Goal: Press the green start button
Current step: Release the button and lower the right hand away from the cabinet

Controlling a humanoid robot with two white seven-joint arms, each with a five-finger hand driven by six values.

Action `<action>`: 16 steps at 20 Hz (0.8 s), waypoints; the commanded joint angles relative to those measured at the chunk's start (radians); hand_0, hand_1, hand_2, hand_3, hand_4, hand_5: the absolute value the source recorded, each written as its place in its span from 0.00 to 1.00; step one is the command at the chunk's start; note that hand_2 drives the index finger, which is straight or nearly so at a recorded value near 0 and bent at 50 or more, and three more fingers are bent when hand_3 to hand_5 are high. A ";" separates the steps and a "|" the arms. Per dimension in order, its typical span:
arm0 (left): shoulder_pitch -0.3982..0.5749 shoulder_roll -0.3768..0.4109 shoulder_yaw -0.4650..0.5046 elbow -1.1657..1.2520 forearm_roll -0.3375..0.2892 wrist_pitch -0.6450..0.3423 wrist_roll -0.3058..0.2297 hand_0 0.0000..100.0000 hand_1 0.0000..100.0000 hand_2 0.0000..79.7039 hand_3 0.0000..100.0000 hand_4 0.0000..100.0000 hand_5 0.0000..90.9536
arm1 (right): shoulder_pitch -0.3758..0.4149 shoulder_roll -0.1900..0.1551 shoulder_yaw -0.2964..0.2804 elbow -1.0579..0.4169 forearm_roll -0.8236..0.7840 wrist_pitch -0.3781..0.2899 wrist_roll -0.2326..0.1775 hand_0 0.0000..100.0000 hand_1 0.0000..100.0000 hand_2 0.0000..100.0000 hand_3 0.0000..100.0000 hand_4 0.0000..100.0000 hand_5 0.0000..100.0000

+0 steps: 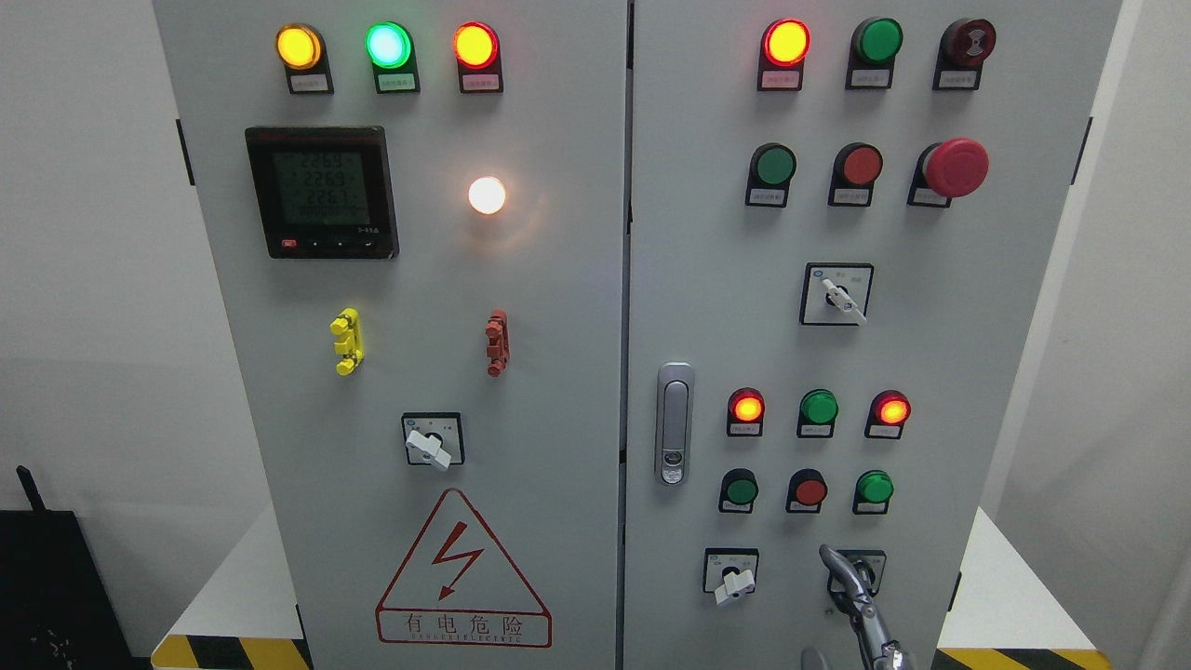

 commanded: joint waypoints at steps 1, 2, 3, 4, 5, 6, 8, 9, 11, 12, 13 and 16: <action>0.000 0.000 0.000 0.000 0.000 0.000 0.000 0.12 0.56 0.00 0.00 0.00 0.00 | 0.013 -0.005 0.033 -0.023 -0.066 0.003 0.032 0.17 0.09 0.00 0.00 0.00 0.00; 0.000 0.000 0.000 0.000 0.000 0.000 0.000 0.12 0.56 0.00 0.00 0.00 0.00 | 0.013 -0.005 0.033 -0.022 -0.068 0.003 0.033 0.14 0.08 0.00 0.00 0.00 0.00; 0.000 0.000 0.000 0.000 0.000 0.000 0.000 0.12 0.56 0.00 0.00 0.00 0.00 | 0.013 -0.005 0.034 -0.020 -0.068 0.003 0.033 0.12 0.07 0.00 0.00 0.00 0.00; 0.002 0.000 0.000 0.000 0.000 0.000 0.000 0.12 0.56 0.00 0.00 0.00 0.00 | 0.013 -0.005 0.034 -0.020 -0.074 0.003 0.033 0.09 0.07 0.00 0.00 0.00 0.00; 0.002 0.000 0.000 0.000 0.000 0.000 0.000 0.12 0.56 0.00 0.00 0.00 0.00 | 0.015 -0.005 0.034 -0.020 -0.084 0.005 0.033 0.08 0.07 0.00 0.00 0.00 0.00; 0.000 0.000 0.000 0.000 0.000 0.000 0.000 0.12 0.56 0.00 0.00 0.00 0.00 | 0.015 -0.005 0.034 -0.020 -0.088 0.005 0.035 0.08 0.07 0.00 0.00 0.00 0.00; 0.000 0.000 0.000 0.000 0.000 0.000 0.000 0.12 0.56 0.00 0.00 0.00 0.00 | 0.015 -0.005 0.033 -0.019 -0.089 0.005 0.035 0.06 0.07 0.00 0.00 0.00 0.00; 0.002 0.000 0.000 0.000 0.000 0.000 0.000 0.12 0.56 0.00 0.00 0.00 0.00 | 0.015 -0.005 0.033 -0.019 -0.089 0.005 0.035 0.06 0.07 0.00 0.00 0.00 0.00; 0.000 0.000 0.000 0.000 0.000 0.000 0.000 0.12 0.56 0.00 0.00 0.00 0.00 | 0.015 -0.005 0.033 -0.017 -0.089 0.011 0.033 0.05 0.07 0.00 0.00 0.00 0.00; 0.000 0.000 0.000 0.000 0.000 0.000 0.000 0.12 0.56 0.00 0.00 0.00 0.00 | 0.015 -0.005 0.033 -0.017 -0.089 0.019 0.035 0.05 0.07 0.00 0.00 0.00 0.00; 0.002 0.000 0.000 0.000 0.000 0.000 0.000 0.12 0.56 0.00 0.00 0.00 0.00 | 0.013 -0.005 0.033 -0.017 -0.089 0.020 0.035 0.05 0.07 0.00 0.00 0.00 0.00; 0.000 0.000 0.000 0.000 0.000 0.000 0.000 0.12 0.56 0.00 0.00 0.00 0.00 | 0.015 -0.005 0.034 -0.017 -0.089 0.022 0.035 0.04 0.07 0.00 0.00 0.00 0.00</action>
